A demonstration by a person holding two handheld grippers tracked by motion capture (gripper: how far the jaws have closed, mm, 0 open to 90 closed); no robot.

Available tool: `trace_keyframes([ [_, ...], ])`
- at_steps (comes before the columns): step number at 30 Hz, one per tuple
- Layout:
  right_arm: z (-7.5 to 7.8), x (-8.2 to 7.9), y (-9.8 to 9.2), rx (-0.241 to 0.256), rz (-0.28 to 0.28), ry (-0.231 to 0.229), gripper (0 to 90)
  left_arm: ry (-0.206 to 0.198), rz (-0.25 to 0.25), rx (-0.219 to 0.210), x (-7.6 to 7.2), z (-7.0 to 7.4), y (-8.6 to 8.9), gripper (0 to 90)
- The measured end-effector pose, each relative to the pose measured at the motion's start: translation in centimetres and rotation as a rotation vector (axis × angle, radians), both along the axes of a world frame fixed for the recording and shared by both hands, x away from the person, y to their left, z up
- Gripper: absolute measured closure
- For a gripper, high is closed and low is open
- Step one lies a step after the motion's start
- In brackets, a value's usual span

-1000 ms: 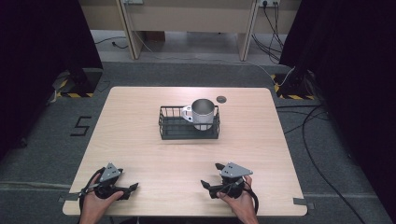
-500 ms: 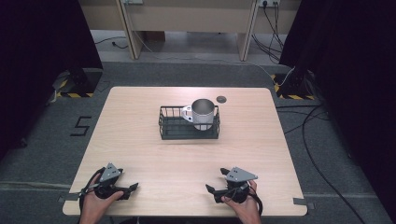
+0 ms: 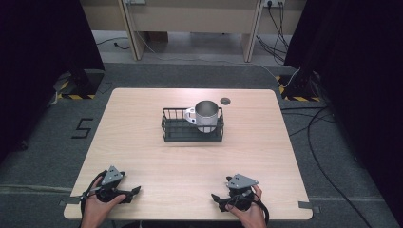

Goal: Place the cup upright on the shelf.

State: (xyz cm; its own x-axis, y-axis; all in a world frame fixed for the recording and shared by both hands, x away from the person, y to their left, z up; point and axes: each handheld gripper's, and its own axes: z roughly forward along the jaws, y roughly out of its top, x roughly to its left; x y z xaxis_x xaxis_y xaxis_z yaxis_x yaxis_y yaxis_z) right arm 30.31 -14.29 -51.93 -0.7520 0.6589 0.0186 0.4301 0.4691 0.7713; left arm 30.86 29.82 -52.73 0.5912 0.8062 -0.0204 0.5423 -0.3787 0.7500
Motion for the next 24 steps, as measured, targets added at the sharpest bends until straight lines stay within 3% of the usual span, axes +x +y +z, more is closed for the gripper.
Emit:
trace_keyframes([
  [3, -0.25, -0.01, 0.26, -0.074, 0.002, 0.025, 13.6, 0.0, 0.0, 0.0, 0.0, 0.0, -0.01, 11.3],
  [15, -0.31, 0.02, 0.31, -0.083, 0.032, 0.033, 8.5, 0.0, 0.0, 0.0, 0.0, 0.0, 0.0, 11.2],
  [24, -0.33, 0.09, 0.33, -0.088, 0.022, 0.038, 5.8, 0.0, -0.001, 0.001, 0.0, 0.0, 0.01, 11.2],
])
